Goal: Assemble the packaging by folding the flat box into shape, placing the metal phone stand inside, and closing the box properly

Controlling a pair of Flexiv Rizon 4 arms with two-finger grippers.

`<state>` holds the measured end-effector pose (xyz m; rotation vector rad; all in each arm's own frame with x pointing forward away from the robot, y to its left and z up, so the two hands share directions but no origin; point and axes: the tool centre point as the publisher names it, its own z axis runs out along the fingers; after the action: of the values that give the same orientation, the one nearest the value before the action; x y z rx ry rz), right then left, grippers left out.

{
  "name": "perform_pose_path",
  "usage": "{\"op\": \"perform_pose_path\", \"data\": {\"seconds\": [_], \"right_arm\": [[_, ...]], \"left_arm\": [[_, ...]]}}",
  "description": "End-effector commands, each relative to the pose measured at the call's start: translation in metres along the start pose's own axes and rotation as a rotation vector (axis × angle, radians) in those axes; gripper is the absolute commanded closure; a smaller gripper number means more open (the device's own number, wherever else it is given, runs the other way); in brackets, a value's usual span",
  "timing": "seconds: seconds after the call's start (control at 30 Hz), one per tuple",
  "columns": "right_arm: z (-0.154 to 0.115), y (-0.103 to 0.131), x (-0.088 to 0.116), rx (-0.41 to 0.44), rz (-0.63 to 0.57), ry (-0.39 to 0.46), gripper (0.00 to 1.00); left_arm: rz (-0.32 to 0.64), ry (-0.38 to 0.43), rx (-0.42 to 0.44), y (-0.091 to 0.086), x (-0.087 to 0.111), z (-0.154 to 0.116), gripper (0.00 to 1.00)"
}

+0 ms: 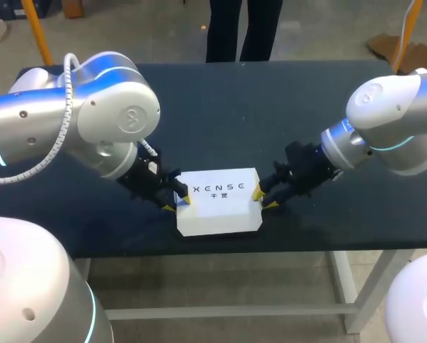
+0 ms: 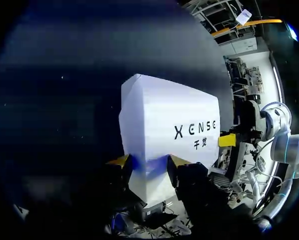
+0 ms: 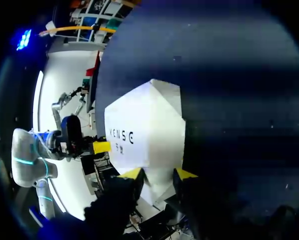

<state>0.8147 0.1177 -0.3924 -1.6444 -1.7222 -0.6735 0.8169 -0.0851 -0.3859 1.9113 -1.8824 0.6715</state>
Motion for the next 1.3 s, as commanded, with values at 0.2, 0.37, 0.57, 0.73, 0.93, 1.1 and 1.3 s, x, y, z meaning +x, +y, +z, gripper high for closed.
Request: {"op": "perform_pose_path", "data": {"seconds": [0.2,0.37,0.57,0.73,0.93,1.1,1.3], "right_arm": [[0.002,-0.001,0.002,0.001,-0.001,-0.001,0.56],[0.002,0.001,0.001,0.006,0.002,-0.001,0.57],[0.002,0.001,0.001,0.006,0.004,-0.003,0.58],[0.001,0.001,0.001,0.006,0.005,-0.004,0.58],[0.001,0.001,0.001,0.008,0.006,-0.005,0.58],[0.002,0.001,0.001,0.010,0.005,-0.003,0.58],[0.003,-0.001,0.004,0.012,-0.003,-0.004,0.58]], "left_arm": [[0.007,0.020,0.007,0.005,0.000,0.001,0.43],[0.012,0.025,0.009,0.006,0.001,-0.001,0.41],[0.021,0.027,0.010,0.006,0.004,-0.005,0.43],[0.022,0.017,0.009,0.006,0.006,-0.007,0.44],[0.024,0.010,0.014,0.006,0.007,-0.010,0.45],[0.025,0.015,0.014,0.007,0.005,-0.010,0.46],[0.035,0.024,-0.002,0.005,0.008,-0.005,0.50]]}}
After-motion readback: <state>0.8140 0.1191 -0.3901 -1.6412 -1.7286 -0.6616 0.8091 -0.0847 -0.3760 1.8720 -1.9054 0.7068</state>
